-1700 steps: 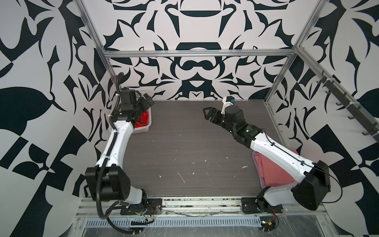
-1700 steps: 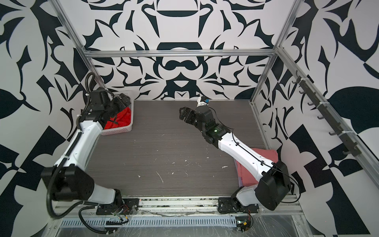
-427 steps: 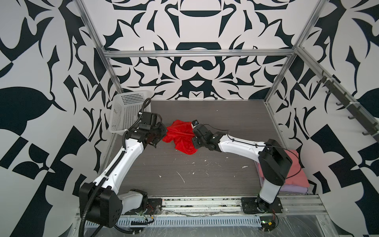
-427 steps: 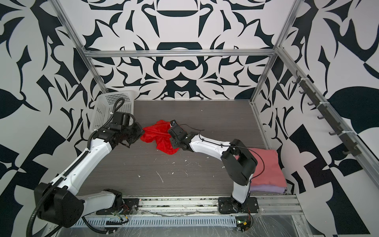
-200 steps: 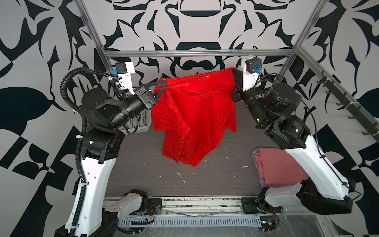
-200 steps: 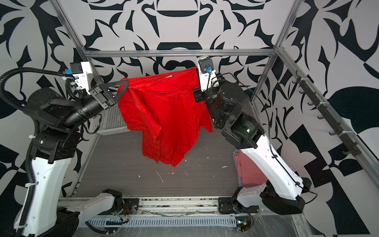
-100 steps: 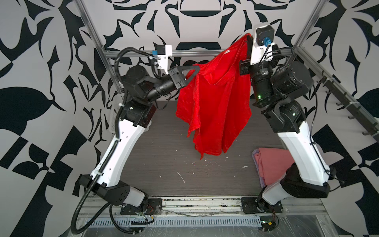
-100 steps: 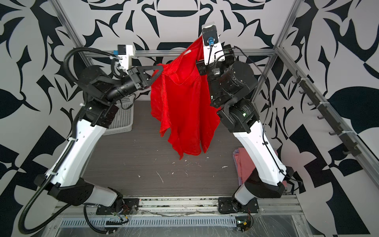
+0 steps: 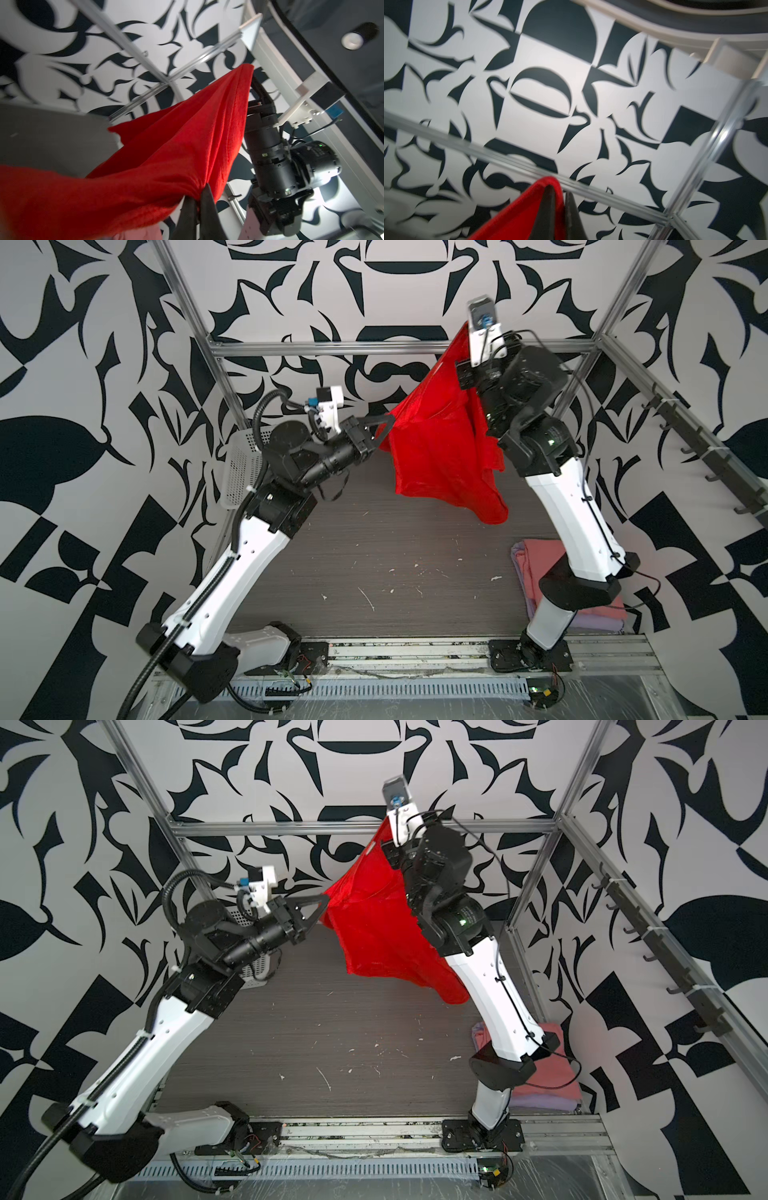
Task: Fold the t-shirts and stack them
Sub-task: 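Lay the red t-shirt down on the table and release both grippers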
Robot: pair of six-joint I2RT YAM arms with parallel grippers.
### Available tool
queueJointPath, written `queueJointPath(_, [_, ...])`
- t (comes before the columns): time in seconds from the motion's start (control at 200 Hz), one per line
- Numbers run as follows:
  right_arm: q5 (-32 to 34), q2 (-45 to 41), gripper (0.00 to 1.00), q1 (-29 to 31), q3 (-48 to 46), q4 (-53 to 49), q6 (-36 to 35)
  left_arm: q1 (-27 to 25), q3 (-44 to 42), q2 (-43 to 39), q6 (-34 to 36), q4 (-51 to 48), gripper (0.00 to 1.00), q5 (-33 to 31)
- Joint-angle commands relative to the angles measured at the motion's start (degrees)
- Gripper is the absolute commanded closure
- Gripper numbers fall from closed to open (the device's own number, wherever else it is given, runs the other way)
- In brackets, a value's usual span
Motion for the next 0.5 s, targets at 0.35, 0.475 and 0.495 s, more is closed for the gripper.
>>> queueJointPath(0.35, [-12.83, 3.9, 1.0, 9.58, -31.57, -0.79, 31.76, 0.85, -42.37, -44.76, -34.91, -44.73, 0.57, -44.11])
queueJointPath(0.475, [-16.42, 8.01, 1.0, 12.17, -33.9, 0.13, 39.23, 0.83, -40.49, -52.43, -38.87, -60.27, 0.38, -51.35])
queueJointPath(0.495, [-18.27, 8.68, 1.0, 12.41, -33.8, 0.6, 39.73, 0.85, -40.11, -53.17, -39.09, -61.78, 0.38, -52.2])
